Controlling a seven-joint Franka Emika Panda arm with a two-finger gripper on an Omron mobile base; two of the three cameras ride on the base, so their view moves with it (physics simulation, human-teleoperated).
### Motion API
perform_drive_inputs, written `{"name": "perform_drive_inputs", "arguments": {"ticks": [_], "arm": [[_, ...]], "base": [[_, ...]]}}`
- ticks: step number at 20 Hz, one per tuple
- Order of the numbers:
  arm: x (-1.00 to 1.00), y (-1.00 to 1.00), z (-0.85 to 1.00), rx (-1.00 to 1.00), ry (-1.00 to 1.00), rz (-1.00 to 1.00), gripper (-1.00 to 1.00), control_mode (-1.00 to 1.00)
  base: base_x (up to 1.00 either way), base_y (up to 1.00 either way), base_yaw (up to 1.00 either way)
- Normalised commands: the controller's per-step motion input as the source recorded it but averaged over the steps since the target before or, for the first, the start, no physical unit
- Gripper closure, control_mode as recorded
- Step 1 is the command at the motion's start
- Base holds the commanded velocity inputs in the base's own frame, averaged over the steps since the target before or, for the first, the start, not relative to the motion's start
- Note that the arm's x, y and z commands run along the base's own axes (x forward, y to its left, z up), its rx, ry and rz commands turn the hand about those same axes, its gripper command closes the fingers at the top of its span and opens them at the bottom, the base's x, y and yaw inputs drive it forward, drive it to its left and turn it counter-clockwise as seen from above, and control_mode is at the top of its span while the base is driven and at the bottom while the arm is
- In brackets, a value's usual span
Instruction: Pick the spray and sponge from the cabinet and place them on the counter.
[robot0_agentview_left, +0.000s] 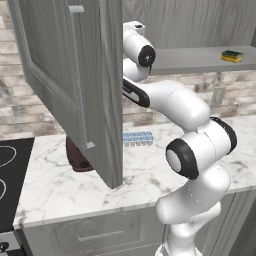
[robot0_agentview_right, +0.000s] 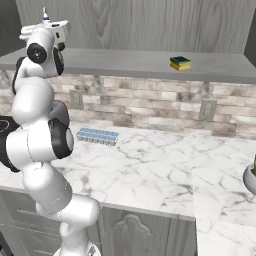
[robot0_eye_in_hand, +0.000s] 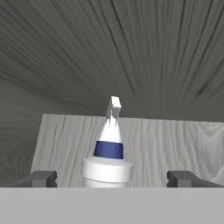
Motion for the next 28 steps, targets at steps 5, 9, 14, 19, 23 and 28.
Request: {"name": "perform_drive_inputs", "arguments": {"ticks": [5, 9, 14, 19, 23, 28], "arm": [[0.28, 0.16, 0.0, 0.0, 0.0, 0.0, -1.0, -1.0], [0.26, 0.2, 0.0, 0.0, 0.0, 0.0, -1.0, -1.0], [0.13, 0.1, 0.01, 0.0, 0.0, 0.0, 1.0, -1.0], [0.0, 0.0, 0.12, 0.0, 0.0, -0.01, 1.0, -1.0], [0.0, 0.0, 0.14, 0.0, 0.0, 0.0, 1.0, -1.0], [-0.08, 0.0, 0.15, 0.0, 0.0, 0.0, 1.0, -1.0]], "base": [[0.0, 0.0, 0.0], [0.0, 0.0, 0.0], [0.0, 0.0, 0.0], [0.0, 0.0, 0.0], [0.0, 0.0, 0.0], [0.0, 0.0, 0.0]]}}
